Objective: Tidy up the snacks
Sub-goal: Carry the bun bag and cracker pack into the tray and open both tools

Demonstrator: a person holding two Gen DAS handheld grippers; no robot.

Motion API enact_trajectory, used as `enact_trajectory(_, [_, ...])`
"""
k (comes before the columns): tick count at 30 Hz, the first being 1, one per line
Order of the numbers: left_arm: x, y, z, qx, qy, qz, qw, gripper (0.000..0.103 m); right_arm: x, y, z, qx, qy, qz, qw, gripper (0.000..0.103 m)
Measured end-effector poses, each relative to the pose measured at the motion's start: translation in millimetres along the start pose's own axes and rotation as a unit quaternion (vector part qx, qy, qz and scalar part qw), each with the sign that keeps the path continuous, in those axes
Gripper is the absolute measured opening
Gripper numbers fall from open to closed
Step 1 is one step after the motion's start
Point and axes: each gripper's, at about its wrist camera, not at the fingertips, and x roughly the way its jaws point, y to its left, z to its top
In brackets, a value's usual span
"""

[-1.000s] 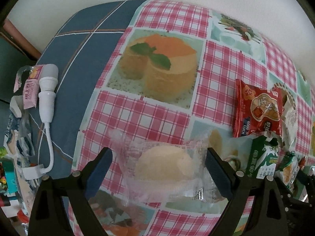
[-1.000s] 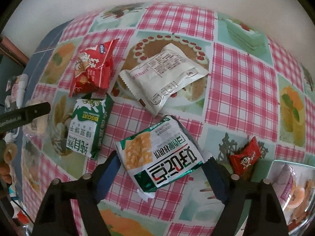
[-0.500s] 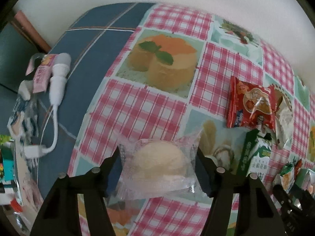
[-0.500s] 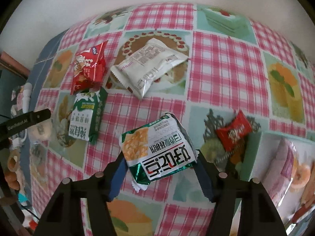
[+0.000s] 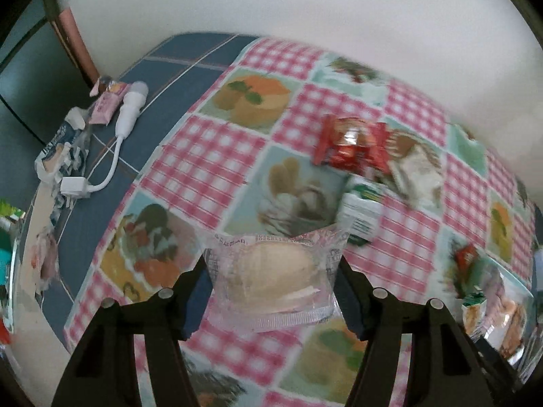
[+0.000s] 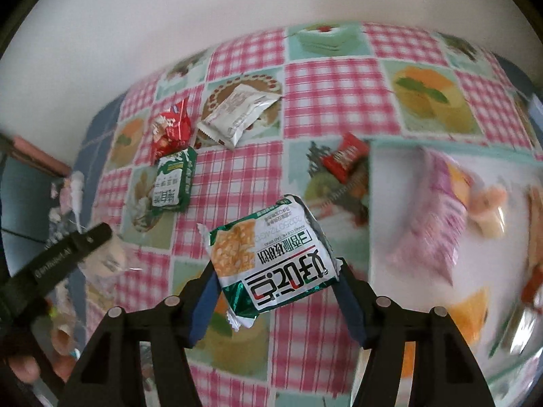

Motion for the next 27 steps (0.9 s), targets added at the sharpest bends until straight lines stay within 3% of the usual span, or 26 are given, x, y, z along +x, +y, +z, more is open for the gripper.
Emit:
enact_trajectory(9, [-40.6, -71.9, -34.4, 0.048, -0.041, -0.019, 0.9978, 0.067, -49.9, -49.3, -29.5, 0.081, -0.048, -0.012, 0.995, 0.067])
enact_trajectory(16, [-60.0, -126.0, -50.2, 0.113, -0.065, -0.026, 0.9911, 0.067, -80.2, -96.4, -34.0, 0.126, -0.084, -0.054, 0.987, 0.067])
enact_trajectory(27, [-71.9, -190.1, -75.8, 0.182, -0.072, -0.063, 0.9787, 0.067, -95.0, -157.9, -35.0, 0.188, -0.094, -0.091, 0.974, 0.067])
